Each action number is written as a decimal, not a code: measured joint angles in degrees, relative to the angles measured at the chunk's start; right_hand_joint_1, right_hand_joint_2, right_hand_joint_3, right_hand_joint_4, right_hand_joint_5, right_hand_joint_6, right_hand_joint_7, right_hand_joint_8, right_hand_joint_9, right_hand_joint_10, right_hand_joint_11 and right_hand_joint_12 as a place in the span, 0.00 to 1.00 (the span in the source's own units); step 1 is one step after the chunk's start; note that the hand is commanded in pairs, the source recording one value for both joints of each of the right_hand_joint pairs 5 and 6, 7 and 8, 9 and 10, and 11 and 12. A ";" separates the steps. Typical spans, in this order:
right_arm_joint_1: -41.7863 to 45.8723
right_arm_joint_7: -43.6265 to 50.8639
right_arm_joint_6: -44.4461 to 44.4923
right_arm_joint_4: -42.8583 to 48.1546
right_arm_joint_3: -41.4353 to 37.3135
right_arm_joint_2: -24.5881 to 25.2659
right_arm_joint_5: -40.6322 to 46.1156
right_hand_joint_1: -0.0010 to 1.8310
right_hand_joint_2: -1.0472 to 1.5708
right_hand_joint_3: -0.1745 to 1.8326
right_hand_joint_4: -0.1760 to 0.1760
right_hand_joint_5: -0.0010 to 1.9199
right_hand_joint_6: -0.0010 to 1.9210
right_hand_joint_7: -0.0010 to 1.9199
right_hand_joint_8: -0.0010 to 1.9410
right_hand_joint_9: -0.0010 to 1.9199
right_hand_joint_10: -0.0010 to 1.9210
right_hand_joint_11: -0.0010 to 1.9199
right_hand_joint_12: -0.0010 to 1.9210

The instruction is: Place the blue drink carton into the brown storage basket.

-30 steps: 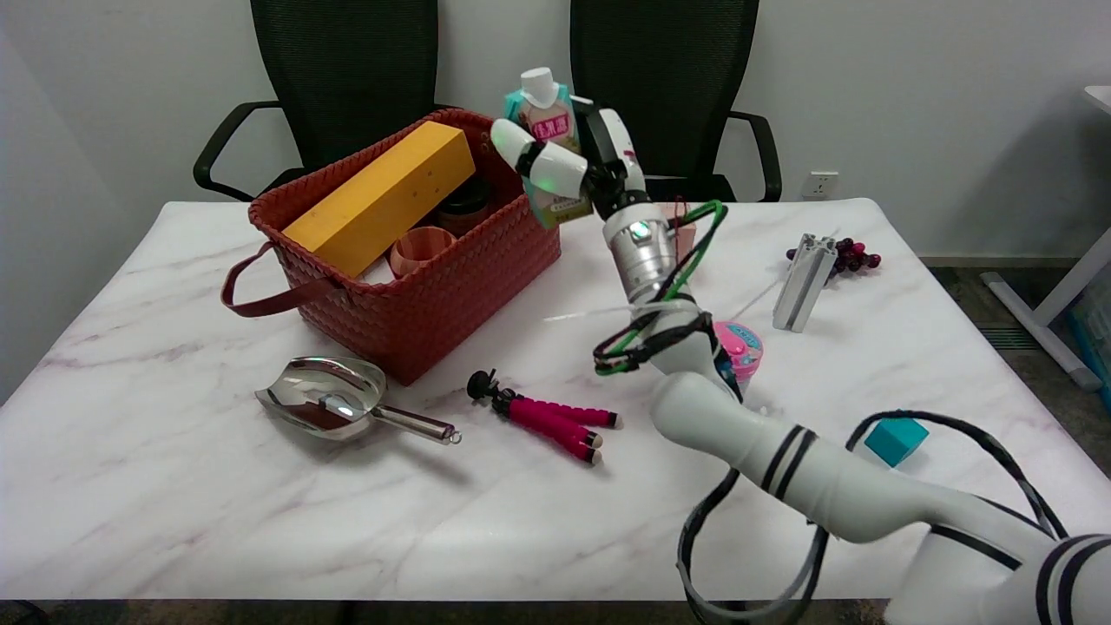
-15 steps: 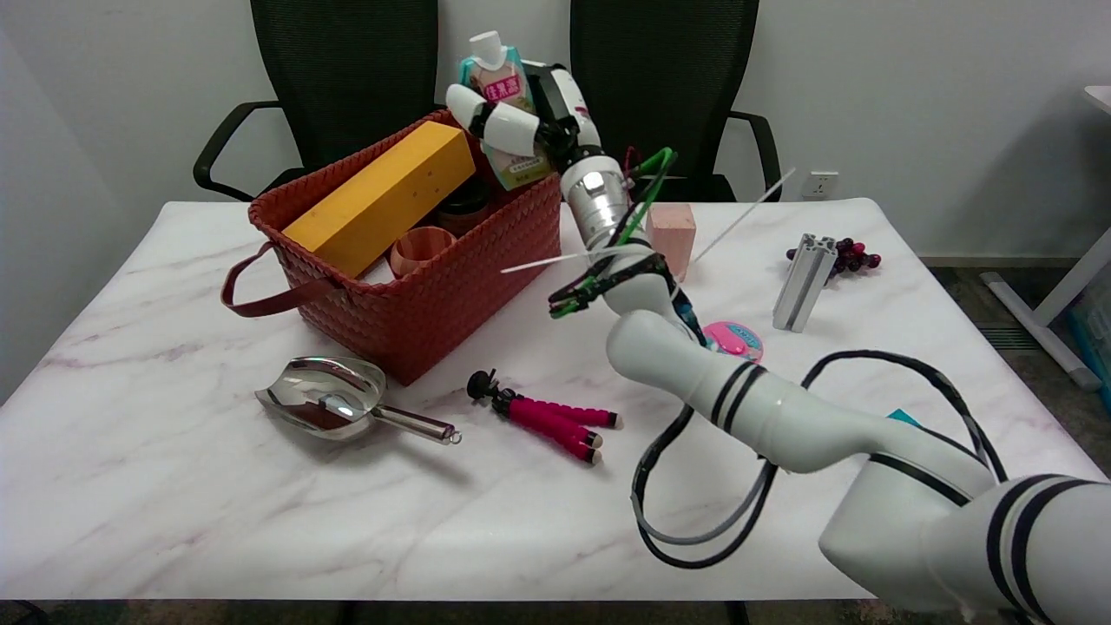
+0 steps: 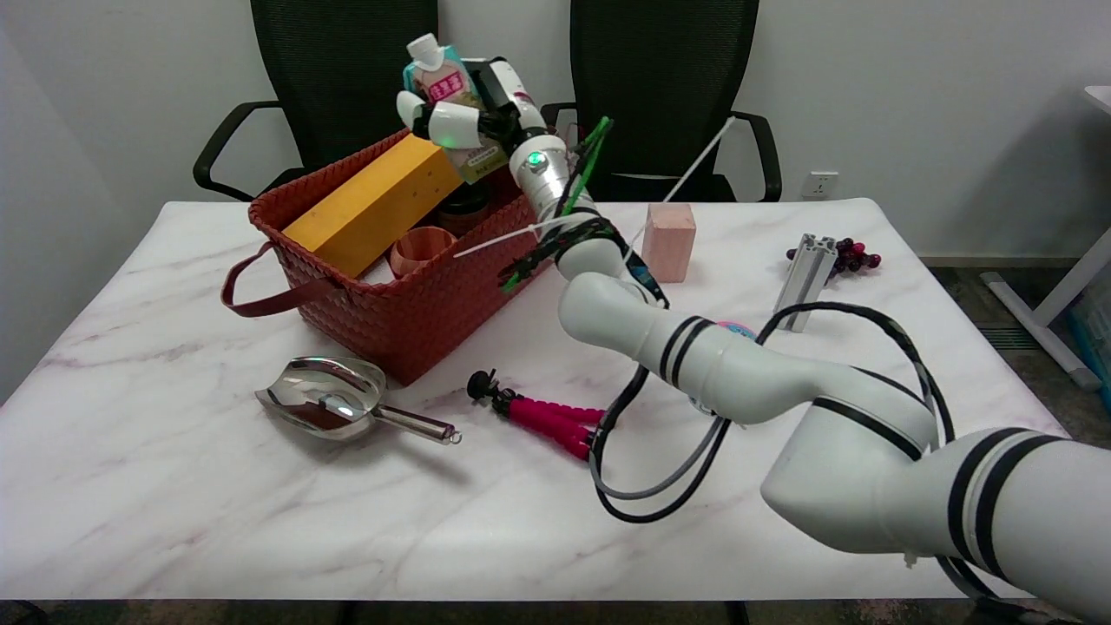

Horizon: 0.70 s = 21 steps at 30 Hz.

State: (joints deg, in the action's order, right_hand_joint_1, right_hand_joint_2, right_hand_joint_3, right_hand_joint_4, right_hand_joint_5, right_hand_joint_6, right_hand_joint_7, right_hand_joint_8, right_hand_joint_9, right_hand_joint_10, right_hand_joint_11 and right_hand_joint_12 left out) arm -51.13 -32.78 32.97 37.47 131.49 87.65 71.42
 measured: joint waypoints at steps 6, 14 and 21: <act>-2.91 0.08 -1.80 -5.47 0.93 2.45 -1.39 0.65 0.59 0.77 0.50 0.45 0.45 0.66 0.66 0.61 0.61 0.46 0.46; -5.78 0.18 -4.85 -11.99 1.84 5.13 -2.52 0.64 0.58 0.76 0.50 0.42 0.42 0.64 0.63 0.60 0.60 0.44 0.44; -7.15 0.23 -6.72 -16.17 2.11 6.77 -2.84 0.63 0.58 0.74 0.50 0.41 0.41 0.61 0.60 0.56 0.56 0.40 0.40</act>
State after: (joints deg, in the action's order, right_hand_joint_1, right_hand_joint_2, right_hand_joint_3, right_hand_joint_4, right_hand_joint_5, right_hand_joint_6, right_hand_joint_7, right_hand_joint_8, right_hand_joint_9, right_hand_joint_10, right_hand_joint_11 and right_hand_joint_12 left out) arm -58.28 -32.55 26.25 21.30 133.61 94.42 68.58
